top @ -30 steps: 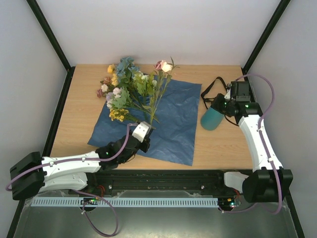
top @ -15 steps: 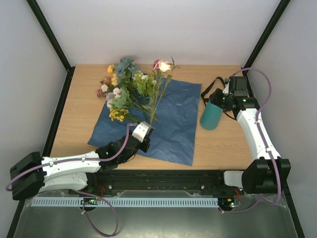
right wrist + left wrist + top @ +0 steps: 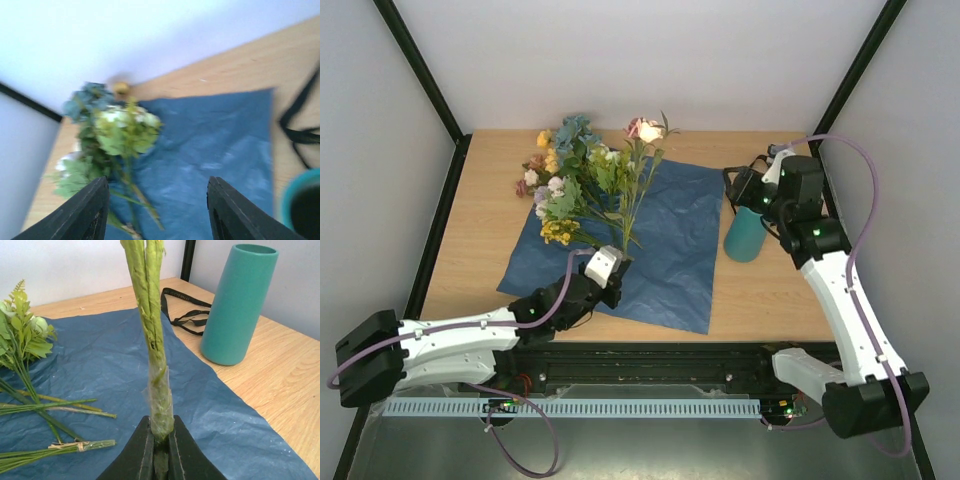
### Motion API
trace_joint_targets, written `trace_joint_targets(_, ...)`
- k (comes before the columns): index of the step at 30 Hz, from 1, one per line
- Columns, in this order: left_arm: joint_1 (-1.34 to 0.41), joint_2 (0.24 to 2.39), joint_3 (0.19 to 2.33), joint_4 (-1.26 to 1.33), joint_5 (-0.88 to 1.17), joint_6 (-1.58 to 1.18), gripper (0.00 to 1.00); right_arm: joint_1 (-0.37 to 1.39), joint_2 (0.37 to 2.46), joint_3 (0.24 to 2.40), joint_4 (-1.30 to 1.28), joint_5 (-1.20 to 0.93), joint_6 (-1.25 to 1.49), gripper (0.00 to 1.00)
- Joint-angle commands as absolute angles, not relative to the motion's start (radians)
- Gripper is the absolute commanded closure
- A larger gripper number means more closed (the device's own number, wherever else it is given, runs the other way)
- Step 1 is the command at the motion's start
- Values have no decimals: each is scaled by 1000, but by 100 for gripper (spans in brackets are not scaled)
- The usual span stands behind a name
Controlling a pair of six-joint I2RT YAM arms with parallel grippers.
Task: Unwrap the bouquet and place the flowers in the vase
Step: Move the vase to the center of the board, then insert the fake flower into the vase.
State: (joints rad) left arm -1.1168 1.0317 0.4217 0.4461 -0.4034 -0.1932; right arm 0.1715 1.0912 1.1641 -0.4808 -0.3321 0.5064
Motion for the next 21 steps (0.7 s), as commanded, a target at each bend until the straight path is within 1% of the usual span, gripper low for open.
trace_joint_targets(1,-1110,1002,391,522,-339,-217,98,281,1008,1063,-244,-413,541,48)
trace_joint_targets(6,-1069,970,369,551,-220,-246,98,445,905,855,48,-495,507,50)
trace_joint_targets(11,-1017,945,351,561,-114,-258,98,559,846,687,269,-602,467,49)
trace_joint_targets(15,-998,950,342,583,-58,-260,98,645,858,647,317,-587,415,48)
trace_joint_targets(21,-997,1012,362,591,-5,-250,98,745,960,647,390,-596,414,45)
